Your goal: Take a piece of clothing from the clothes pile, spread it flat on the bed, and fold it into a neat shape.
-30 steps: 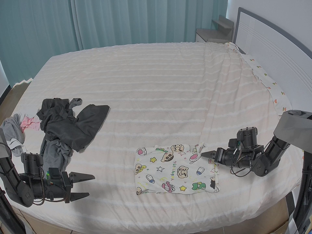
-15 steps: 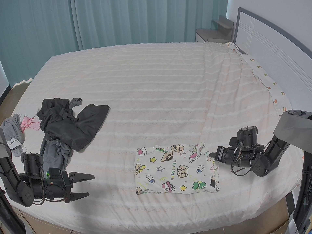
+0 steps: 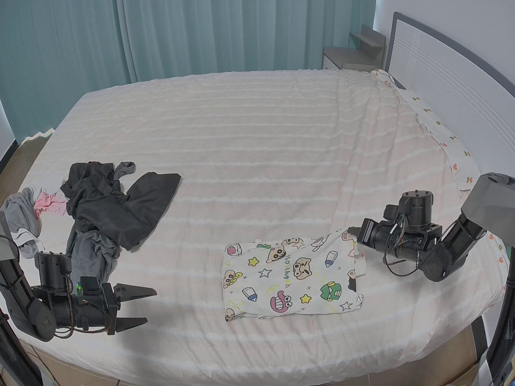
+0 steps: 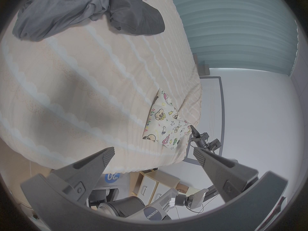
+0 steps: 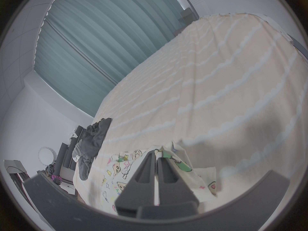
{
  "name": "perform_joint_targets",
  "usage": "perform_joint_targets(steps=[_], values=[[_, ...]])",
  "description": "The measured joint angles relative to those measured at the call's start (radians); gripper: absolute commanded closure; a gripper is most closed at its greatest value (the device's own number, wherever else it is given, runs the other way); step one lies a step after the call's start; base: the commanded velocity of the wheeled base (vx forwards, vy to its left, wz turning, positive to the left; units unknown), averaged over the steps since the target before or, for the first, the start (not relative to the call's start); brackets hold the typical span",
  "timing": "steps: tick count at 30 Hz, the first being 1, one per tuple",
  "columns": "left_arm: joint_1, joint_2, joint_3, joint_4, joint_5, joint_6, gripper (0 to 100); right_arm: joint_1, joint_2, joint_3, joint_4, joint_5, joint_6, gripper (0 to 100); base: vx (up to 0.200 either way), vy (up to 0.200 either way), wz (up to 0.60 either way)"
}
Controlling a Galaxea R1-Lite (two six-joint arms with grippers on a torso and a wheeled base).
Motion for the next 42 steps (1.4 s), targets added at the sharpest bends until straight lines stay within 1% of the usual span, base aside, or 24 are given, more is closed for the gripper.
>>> perform_joint_targets(steps=[4,7,11,13,19,20,23,28,32,37,39,42], values=[[0.000,0.000,0.000,0.000,0.000,0.000,0,0.000,0.000,-0.051,0.019,0.003,-0.004,100,0.000,0.000,0.00],[0.000,0.000,0.000,0.000,0.000,0.000,0,0.000,0.005,-0.100,0.081,0.004,-0.008,100,0.000,0.000,0.00],[0.000,0.000,0.000,0.000,0.000,0.000,0,-0.004,0.018,-0.162,0.130,0.006,-0.040,100,0.000,0.000,0.00],[0.000,0.001,0.000,0.000,0.000,0.000,0,-0.008,0.027,-0.179,0.138,0.006,-0.056,100,0.000,0.000,0.00],[0.000,0.004,0.000,0.000,0.000,0.002,0,-0.013,0.054,-0.201,0.140,0.006,-0.064,100,0.000,0.000,0.00],[0.000,0.005,0.000,0.000,0.000,0.002,0,-0.014,0.060,-0.200,0.140,0.006,-0.064,0,0.000,0.000,0.00],[0.000,0.006,0.000,0.000,0.000,0.002,0,-0.015,0.070,-0.198,0.152,0.006,-0.065,0,0.000,0.000,0.00],[-0.001,0.007,0.000,0.000,0.000,0.002,0,-0.029,0.076,-0.196,0.218,0.002,-0.065,0,0.000,0.000,0.00],[-0.001,0.007,0.000,0.000,0.000,0.003,0,-0.055,0.072,-0.191,0.222,-0.003,-0.063,0,0.000,0.000,0.00],[-0.001,0.007,0.000,0.000,0.000,0.003,0,-0.068,0.037,-0.176,0.221,-0.004,-0.059,0,0.000,0.000,0.00],[-0.001,0.008,0.000,0.000,0.000,0.005,0,-0.057,0.010,-0.164,0.221,-0.003,-0.056,0,0.000,0.000,0.00],[-0.002,0.009,0.000,0.000,0.000,0.015,0,-0.004,-0.024,-0.147,0.222,-0.001,-0.052,0,0.000,0.000,0.00]])
